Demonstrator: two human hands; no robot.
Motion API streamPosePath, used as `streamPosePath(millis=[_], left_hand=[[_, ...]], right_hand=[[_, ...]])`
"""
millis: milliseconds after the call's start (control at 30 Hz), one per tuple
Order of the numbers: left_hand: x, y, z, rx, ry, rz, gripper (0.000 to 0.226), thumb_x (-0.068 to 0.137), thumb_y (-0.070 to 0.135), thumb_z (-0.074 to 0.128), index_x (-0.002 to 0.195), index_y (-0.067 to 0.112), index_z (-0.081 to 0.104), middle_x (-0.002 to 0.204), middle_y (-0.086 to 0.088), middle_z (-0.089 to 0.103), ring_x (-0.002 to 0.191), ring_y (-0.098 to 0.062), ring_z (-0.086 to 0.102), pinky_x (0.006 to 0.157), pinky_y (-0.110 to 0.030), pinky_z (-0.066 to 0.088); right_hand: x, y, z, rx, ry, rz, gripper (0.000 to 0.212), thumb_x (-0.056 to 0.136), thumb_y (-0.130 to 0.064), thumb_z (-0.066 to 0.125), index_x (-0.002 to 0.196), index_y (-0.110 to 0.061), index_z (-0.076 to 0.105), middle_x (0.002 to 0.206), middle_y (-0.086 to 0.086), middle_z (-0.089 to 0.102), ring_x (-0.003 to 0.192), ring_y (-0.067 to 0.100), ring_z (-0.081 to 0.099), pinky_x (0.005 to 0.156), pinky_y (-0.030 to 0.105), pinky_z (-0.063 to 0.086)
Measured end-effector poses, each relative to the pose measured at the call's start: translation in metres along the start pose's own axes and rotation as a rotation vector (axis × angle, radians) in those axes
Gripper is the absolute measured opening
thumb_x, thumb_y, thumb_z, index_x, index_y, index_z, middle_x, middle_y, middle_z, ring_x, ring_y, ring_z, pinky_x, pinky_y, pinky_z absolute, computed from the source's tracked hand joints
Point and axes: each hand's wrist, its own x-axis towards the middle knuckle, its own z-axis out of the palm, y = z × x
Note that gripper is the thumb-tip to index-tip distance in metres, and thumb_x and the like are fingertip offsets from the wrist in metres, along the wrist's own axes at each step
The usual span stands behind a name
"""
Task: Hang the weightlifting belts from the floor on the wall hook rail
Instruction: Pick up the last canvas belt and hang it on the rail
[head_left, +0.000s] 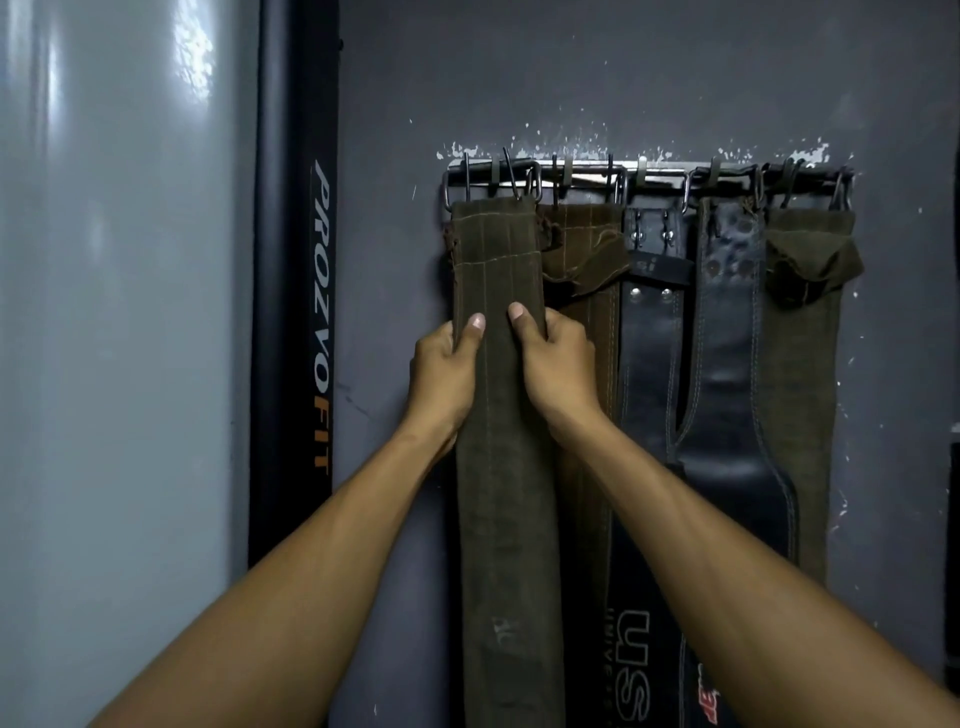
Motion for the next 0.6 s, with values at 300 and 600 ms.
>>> streamPosePath(millis=[300,600], left_hand=[[-0.086,-0.091,-0.017,-0.003,0.034,-0.16,0.032,0.108,0.026,0.051,0.12,0.005,0.072,0.105,-0.008,0.081,0.097,-0.018,0.078,0.077,-0.024,0.059],[-0.163,-0.096,-0.02,-0.125,-0.031,-0.35,0.043,0.109,0.042,0.042,0.131,0.015,0.067,0.119,-0.006,0.078,0.108,-0.015,0.075,0.082,-0.02,0.059]], right_hand=[[-0.094,0.076,0.002,-0.071,-0.01,0.219,0.056,0.1,-0.058,0.057,0.079,-0.009,0.073,0.075,0.005,0.077,0.071,0.016,0.075,0.069,0.042,0.062],[-0.15,0.083,-0.021,0.168,-0.194,0.268,0.034,0.102,-0.048,0.058,0.11,-0.022,0.078,0.106,-0.001,0.081,0.101,0.011,0.077,0.092,0.035,0.062]])
